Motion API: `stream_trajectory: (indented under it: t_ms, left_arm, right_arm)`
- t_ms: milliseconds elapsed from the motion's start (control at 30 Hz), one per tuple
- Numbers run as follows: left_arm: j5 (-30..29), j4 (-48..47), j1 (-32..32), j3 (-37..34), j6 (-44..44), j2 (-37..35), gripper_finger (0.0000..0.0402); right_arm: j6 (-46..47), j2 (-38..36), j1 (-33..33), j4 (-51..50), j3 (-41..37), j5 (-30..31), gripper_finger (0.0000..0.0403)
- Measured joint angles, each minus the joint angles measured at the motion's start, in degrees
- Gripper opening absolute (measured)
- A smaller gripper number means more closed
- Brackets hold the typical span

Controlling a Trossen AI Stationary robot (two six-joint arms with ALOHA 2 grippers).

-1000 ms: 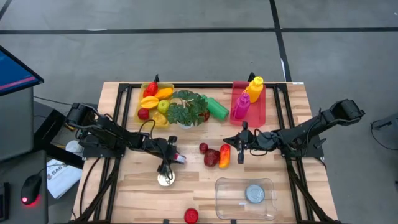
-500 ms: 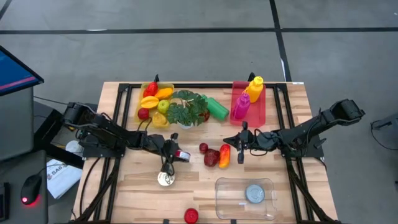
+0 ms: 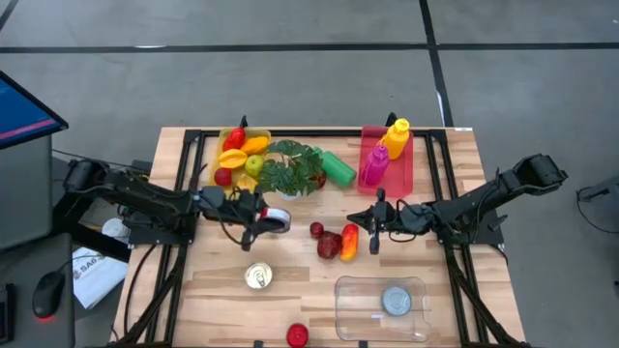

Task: Pick & Place Food Item
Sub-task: Put the red tuna can into the transparent bin

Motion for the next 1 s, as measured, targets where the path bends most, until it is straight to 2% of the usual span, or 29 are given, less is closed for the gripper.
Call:
stream_trajectory:
  t_ms: [167, 300, 433, 700, 867, 1000]
  left_arm:
    - [-5.0, -0.2, 0.0, 0.0, -4.8, -1.0, 0.0112]
    - [-9.7, 0.0, 0.0, 0.0, -10.7, 1.0, 0.0107]
    - [-10.4, 0.4, 0.0, 0.0, -16.2, 3.3, 0.0112]
    - [-10.4, 0.2, -0.2, 0.0, -21.7, 5.8, 0.011]
    - [-10.7, 0.8, -0.2, 0.0, -27.0, 5.2, 0.0111]
    - [-14.1, 1.4, 0.0, 0.0, -28.5, 5.2, 0.0114]
  right_arm:
    - [0.0, 0.0, 0.0, 1.7, 0.0, 0.0, 0.0]
    - [0.0, 0.0, 0.0, 2.5, 0.0, 0.0, 0.0]
    - [0.0, 0.0, 0.0, 2.5, 0.0, 0.0, 0.0]
    - [-0.2, 0.0, 0.0, 3.7, 0.0, 0.0, 0.0]
    - [-5.2, 0.0, 0.0, 3.6, 0.0, 0.0, 0.0]
    - [-9.6, 0.0, 0.0, 3.7, 0.0, 0.0, 0.0]
